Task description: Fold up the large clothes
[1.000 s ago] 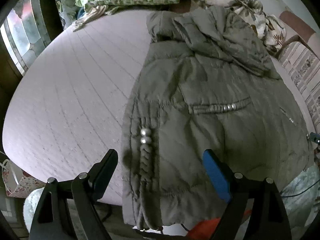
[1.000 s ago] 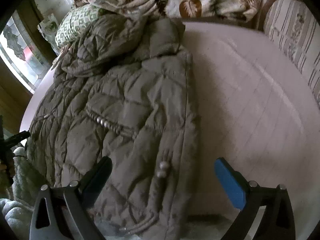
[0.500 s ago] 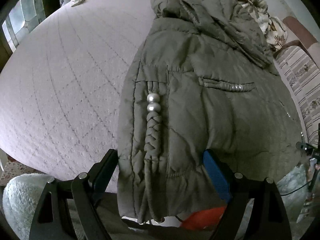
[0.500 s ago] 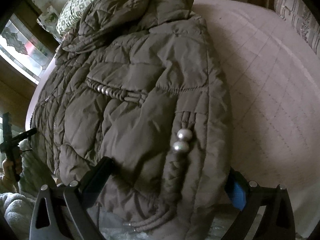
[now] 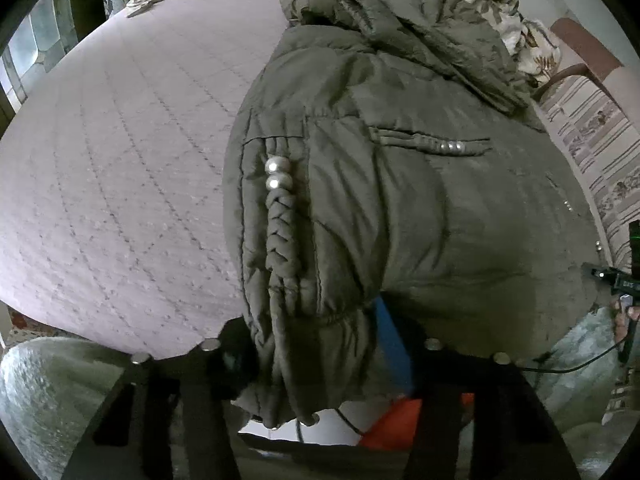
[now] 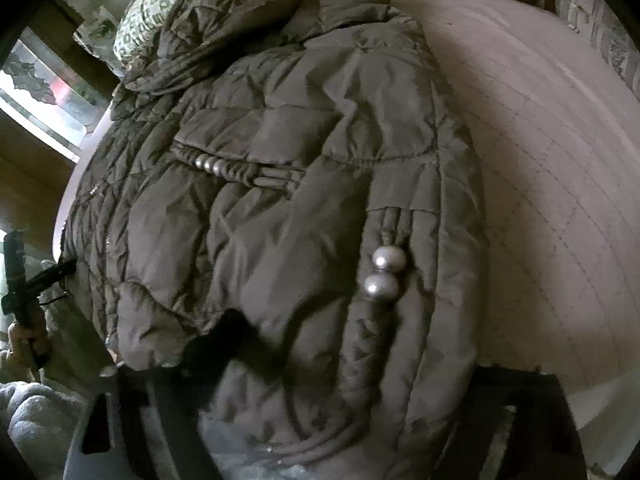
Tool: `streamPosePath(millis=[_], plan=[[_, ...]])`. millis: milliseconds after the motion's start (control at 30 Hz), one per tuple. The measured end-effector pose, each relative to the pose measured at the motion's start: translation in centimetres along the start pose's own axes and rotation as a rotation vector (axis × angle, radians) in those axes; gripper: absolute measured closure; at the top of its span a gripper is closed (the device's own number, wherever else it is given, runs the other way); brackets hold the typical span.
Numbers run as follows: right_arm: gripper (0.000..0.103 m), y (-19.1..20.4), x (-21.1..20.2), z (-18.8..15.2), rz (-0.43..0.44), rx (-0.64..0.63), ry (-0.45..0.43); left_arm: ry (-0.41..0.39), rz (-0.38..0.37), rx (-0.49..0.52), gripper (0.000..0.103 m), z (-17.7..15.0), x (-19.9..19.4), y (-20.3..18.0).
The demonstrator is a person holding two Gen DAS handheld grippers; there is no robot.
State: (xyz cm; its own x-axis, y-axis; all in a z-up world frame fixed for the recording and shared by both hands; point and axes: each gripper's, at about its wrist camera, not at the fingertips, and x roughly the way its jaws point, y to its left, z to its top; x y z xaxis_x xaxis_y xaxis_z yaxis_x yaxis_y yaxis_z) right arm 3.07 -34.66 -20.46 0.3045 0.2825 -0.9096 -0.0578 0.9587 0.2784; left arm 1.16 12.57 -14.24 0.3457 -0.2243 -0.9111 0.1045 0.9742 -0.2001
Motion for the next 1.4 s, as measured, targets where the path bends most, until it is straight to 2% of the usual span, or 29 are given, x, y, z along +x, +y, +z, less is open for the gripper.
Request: streamPosePath(millis=[67, 167, 300, 400, 767, 900, 1233, 1400], plan=[[0.034, 0.2, -0.3, 0.1, 0.021, 0.003, 0.001, 0.001, -0.025, -0.014, 0.06, -0.2, -0.1, 0.1], [0.043, 0.5, -0.6, 0.2, 0.034, 0.004, 0.005, -0.005, -0.06, -0.027, 0.071, -0.5, -0.5, 0.2], [0.052, 0.2, -1.0, 0.8, 0.033, -0.005, 0.005, -0.017, -0.033, 0.007, 0.076, -0.7, -1.1, -0.5], [0.062, 0.0, -1.4, 0.9, 0.04, 0.001, -0.01, -0.018, -0.008, 0.029, 0.078, -0.4, -1.5, -1.1], [0.073, -0.4, -3.2, 1.1, 0.079, 0.005, -0.048, -0.031, 0.124, 0.123, 0.08, 2.0, -2.1, -3.3], [0.075, -0.4, -4.0, 1.4, 0.102, -0.002, -0.062, -0.045, 0.117, 0.125, 0.08, 2.7, -3.2, -3.6], [0.078, -0.2, -6.7, 2.8, 0.207, 0.054, -0.174, -0.135, 0.098, 0.148, 0.082, 5.3, -5.8, -4.9], [0.079, 0.6, -7.8, 3.9, 0.216, 0.041, -0.208, -0.166, 0.091, 0.153, 0.083, 6.2, -6.5, -5.2]])
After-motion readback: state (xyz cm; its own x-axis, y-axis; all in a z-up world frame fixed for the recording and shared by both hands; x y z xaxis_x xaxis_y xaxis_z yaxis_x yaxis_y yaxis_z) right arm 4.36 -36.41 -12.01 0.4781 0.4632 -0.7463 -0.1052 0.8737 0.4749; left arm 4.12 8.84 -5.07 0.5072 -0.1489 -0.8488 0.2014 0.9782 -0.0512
